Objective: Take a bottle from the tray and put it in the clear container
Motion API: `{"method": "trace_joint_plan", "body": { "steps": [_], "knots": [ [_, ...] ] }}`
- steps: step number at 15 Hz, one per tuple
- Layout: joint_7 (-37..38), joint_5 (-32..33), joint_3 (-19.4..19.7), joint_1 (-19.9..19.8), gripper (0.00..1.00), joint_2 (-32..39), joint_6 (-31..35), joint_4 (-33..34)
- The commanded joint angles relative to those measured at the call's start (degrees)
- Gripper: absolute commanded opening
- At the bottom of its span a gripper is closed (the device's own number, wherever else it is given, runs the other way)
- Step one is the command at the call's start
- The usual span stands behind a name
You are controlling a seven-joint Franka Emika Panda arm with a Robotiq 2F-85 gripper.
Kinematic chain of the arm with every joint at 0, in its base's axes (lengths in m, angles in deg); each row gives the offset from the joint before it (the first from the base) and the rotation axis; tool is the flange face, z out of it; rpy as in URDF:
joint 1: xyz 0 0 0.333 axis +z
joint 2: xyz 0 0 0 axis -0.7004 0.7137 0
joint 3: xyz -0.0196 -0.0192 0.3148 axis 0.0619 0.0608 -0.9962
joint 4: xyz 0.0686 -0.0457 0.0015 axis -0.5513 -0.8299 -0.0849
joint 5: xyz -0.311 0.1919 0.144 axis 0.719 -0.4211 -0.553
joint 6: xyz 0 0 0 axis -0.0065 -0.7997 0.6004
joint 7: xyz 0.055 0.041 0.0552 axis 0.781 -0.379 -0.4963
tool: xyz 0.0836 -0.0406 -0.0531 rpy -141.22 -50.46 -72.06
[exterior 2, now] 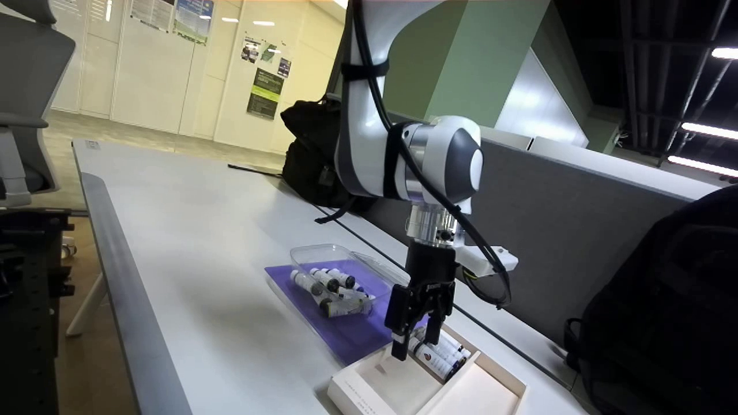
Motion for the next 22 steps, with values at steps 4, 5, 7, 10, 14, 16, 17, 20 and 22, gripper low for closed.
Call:
{"method": "trace_joint_plan", "body": {
  "steps": [4, 5, 7, 10, 14, 16, 17, 20, 22],
  "knots": [
    [-1.99, -4.36, -0.44, -1.73, 1.0, 2.59, 3.13, 1.26],
    [-2.16, -4.73, -0.58, -1.91, 1.0, 2.96, 3.34, 1.39],
    [-3.06, -5.7, -1.15, -2.36, 1.0, 3.37, 2.9, 1.41],
    [-2.87, -5.72, -0.68, -1.95, 0.74, 2.96, 4.0, 0.76],
    [-2.17, -5.28, -0.03, -1.32, 0.45, 2.25, 4.61, 0.96],
    [-2.09, -5.27, 0.13, -1.33, 0.31, 2.16, 4.82, 1.06],
    [-2.14, -5.33, 0.13, -1.43, 0.25, 2.19, 4.89, 1.1],
    [-2.35, -5.6, 0.05, -1.67, 0.05, 1.98, 4.59, 1.2],
    [-3.1, -5.81, -0.43, -1.96, 0.07, 0.56, 3.85, 0.48]
  ]
}}
